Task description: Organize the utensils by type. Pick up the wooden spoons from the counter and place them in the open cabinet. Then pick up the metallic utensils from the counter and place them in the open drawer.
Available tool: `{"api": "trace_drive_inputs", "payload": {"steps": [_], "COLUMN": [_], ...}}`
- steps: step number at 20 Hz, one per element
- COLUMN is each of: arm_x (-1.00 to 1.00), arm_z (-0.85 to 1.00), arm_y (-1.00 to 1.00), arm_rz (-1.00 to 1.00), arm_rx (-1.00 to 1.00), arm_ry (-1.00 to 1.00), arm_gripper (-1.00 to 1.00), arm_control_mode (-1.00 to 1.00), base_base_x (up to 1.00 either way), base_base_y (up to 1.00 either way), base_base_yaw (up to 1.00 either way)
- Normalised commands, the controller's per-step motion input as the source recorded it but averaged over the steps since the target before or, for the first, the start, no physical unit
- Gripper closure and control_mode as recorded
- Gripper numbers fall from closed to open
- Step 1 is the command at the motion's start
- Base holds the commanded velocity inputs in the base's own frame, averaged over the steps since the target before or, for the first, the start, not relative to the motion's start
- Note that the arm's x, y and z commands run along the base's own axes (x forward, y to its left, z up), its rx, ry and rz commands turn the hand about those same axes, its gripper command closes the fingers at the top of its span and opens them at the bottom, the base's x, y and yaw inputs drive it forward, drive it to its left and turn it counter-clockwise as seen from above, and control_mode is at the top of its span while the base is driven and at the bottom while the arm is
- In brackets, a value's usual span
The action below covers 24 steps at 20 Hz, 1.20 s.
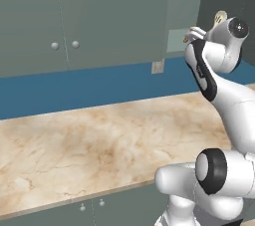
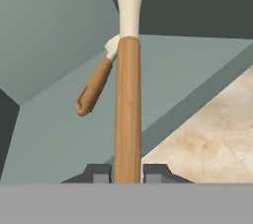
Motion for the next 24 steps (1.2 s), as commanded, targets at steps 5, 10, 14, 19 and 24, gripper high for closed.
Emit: {"api": "trace_drive_inputs", "payload": {"steps": [5, 10, 14, 19, 24], "arm_x": [0.44, 0.33, 0.40, 0.49, 0.50], "arm_z": [0.07, 0.15, 0.08, 0.00, -0.03], "arm_y": [-0.06, -0.15, -0.16, -0.08, 0.00], "arm_rz": [0.00, 0.00, 0.00, 0.00, 0.00], "arm_rx": [0.00, 0.00, 0.01, 0.02, 0.01], "arm_ry": [0.00, 0.00, 0.00, 0.00, 0.00], "arm_gripper": [1.00, 1.00, 1.00, 1.00, 1.00], "arm_control_mode": [-1.00, -1.00, -1.00, -1.00, -1.00], "base_base_x": [0.00, 0.00, 0.00, 0.00, 0.00], "base_base_y": [0.00, 0.00, 0.00, 0.00, 0.00], "base_base_yaw": [0.00, 0.00, 0.00, 0.00, 0.00]}}
